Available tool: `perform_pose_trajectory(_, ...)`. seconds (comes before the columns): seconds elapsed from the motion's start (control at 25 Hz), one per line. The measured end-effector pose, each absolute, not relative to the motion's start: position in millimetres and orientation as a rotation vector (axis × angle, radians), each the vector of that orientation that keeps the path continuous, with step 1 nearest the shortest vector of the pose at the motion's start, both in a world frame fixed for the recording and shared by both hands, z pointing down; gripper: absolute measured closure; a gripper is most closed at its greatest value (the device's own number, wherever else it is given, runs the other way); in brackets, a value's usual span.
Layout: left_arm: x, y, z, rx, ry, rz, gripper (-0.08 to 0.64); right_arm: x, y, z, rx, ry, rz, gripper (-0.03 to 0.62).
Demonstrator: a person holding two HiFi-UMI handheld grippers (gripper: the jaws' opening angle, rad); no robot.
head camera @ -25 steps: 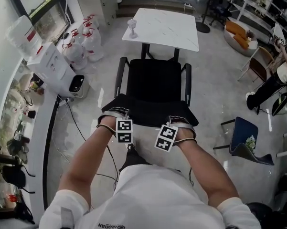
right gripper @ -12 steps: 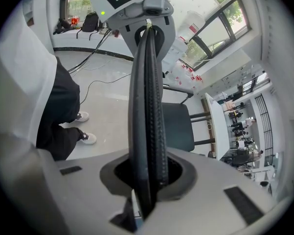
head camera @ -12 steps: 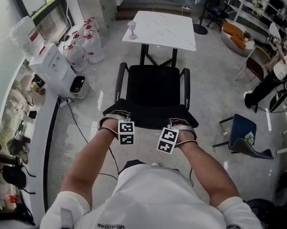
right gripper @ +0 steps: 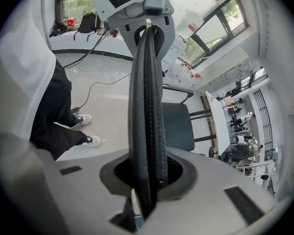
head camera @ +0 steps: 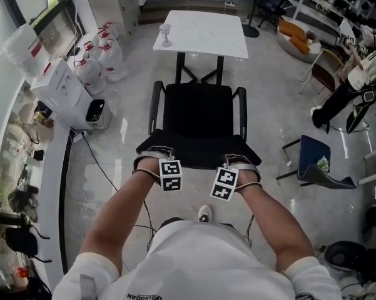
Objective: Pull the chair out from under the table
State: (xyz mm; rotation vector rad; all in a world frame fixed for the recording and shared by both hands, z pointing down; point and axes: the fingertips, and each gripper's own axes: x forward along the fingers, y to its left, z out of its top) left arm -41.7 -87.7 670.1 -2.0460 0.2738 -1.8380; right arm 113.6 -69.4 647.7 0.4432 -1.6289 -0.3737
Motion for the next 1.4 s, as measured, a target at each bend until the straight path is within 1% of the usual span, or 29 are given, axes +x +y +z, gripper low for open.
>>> perform_pose_trajectory(1.0, -47, -43, 645, -2.090, 0.165, -1.868, 0.502, 105, -26, 615, 0.403, -1.657, -0.378, 0.541)
perform_pose_trajectory(1.4, -47, -2, 643, -2.144, 0.113, -1.912, 0.502, 104, 11, 612, 0.349, -1.674, -0.337, 0.539)
